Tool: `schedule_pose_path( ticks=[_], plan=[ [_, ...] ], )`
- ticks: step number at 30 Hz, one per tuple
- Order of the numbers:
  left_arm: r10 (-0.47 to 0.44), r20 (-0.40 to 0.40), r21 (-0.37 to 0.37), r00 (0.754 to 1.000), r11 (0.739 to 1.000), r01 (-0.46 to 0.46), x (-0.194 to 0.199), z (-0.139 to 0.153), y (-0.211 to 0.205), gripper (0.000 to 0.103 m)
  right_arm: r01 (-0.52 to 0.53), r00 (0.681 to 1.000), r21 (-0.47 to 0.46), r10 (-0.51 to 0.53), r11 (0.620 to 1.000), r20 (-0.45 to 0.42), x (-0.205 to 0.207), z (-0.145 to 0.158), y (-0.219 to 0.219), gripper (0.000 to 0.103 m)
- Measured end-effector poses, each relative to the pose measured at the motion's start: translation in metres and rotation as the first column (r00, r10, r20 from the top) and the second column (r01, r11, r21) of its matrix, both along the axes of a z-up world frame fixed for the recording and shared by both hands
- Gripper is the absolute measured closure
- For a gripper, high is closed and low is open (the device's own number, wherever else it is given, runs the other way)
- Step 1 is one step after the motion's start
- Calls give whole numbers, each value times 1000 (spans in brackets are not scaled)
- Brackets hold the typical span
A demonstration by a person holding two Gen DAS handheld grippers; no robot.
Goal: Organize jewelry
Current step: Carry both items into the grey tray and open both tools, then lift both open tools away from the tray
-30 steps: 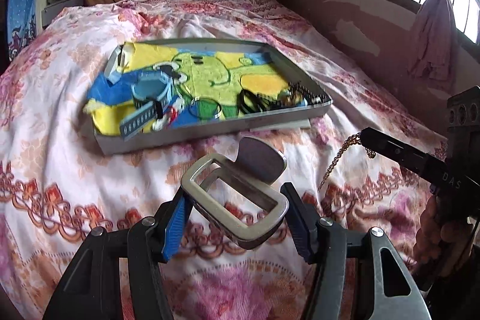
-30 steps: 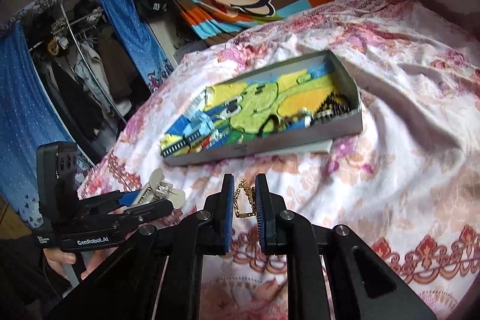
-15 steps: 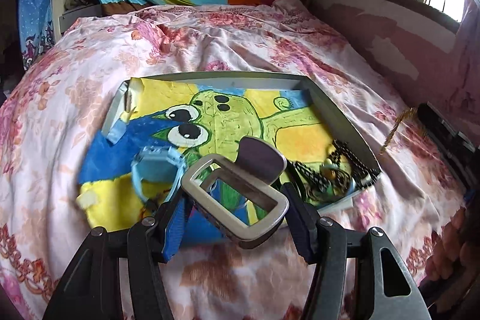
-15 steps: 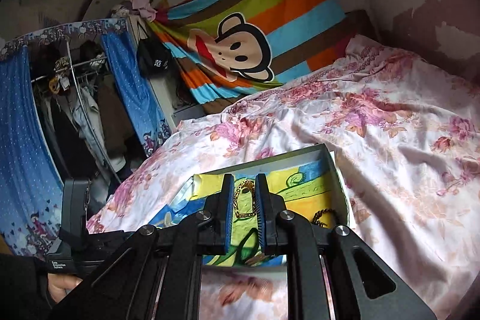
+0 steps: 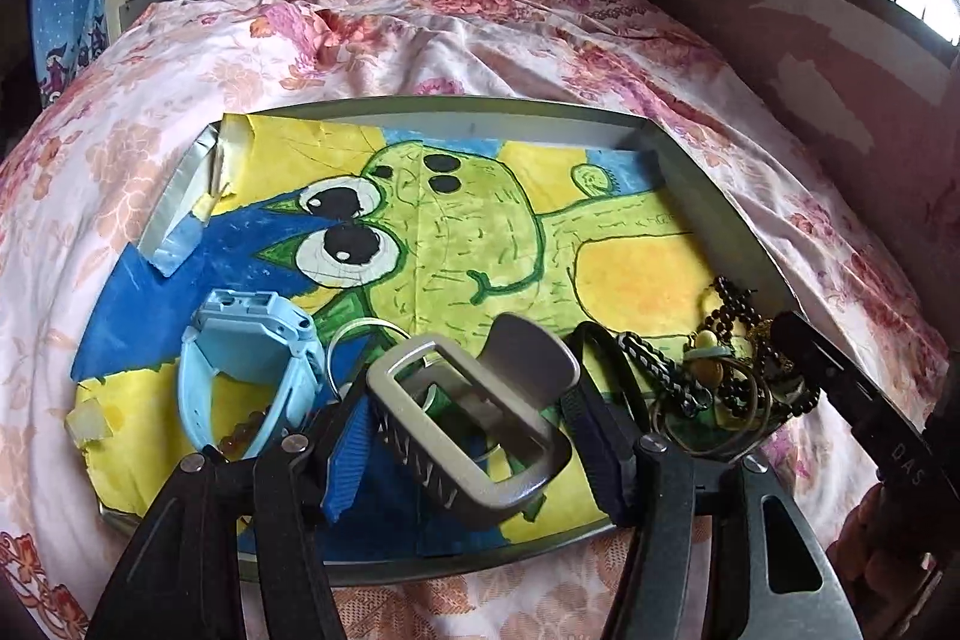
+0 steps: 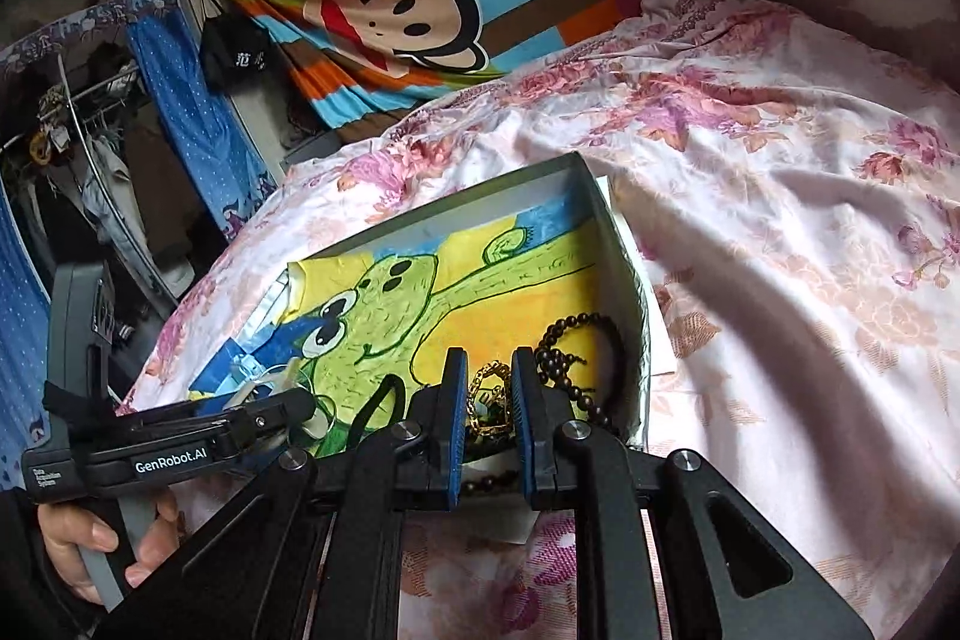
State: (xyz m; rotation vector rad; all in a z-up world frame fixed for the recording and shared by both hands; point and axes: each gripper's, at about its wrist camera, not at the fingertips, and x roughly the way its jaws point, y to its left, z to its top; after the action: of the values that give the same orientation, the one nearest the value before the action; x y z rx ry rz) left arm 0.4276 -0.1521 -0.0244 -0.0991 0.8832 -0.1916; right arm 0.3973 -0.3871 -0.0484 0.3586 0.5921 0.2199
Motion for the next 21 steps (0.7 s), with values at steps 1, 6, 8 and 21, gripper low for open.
schedule_pose_path(
  ticks=[1,6,8,21],
  plan=[
    [2,-1,-6,1000,1000,-2,0,1,1,41,0,1000,0,0,1000,-2,-1,-2,0,89],
    [34,18,-75,999,997,-33,-9,9,10,25,11,1000,0,-11,1000,3,-4,1,-2,89],
    [46,19,-106,999,993,-44,-14,15,15,25,15,1000,0,-15,1000,5,-6,5,-3,82],
    [92,168,-121,981,990,-72,-71,95,31,4,76,990,-29,-72,997,117,-56,73,-9,35]
  ],
)
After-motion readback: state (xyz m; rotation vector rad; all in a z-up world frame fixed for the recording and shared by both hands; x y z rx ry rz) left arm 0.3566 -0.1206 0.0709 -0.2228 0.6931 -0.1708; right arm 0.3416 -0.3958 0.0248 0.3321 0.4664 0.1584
